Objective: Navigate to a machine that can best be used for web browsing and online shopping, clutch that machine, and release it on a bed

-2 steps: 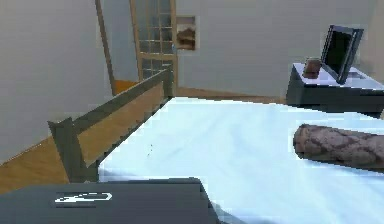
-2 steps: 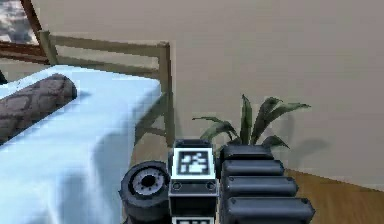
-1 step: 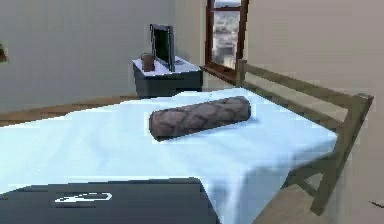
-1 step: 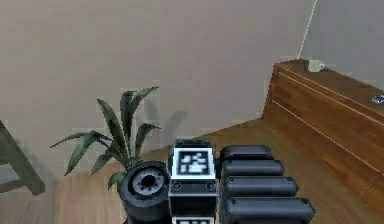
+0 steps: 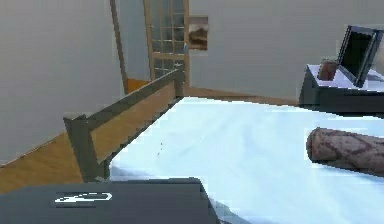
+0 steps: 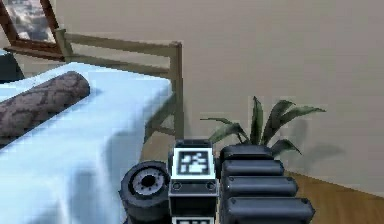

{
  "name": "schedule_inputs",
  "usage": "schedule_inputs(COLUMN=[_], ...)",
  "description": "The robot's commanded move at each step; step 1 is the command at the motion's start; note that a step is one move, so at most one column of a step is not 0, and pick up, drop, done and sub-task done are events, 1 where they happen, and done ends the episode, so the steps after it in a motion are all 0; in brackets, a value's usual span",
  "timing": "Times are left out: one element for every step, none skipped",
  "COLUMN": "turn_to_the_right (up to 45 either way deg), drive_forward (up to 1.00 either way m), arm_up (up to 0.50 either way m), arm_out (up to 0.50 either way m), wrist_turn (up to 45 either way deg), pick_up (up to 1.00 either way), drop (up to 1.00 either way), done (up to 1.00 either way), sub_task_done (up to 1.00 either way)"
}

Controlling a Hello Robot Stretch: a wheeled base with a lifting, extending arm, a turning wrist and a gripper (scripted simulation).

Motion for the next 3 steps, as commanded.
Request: schedule_inputs(turn_to_the_right=[-45.0, -24.0, 0.0], drive_forward=[0.0, 0.0, 0.0], arm_up=[0.0, 0.0, 0.0], arm_out=[0.0, 0.0, 0.48], wrist_turn=[0.0, 0.0, 0.0], pick_up=[0.0, 0.0, 0.0], drop=[0.0, 0.0, 0.0], done=[0.0, 0.0, 0.0], sub_task_done=[0.0, 0.0, 0.0])
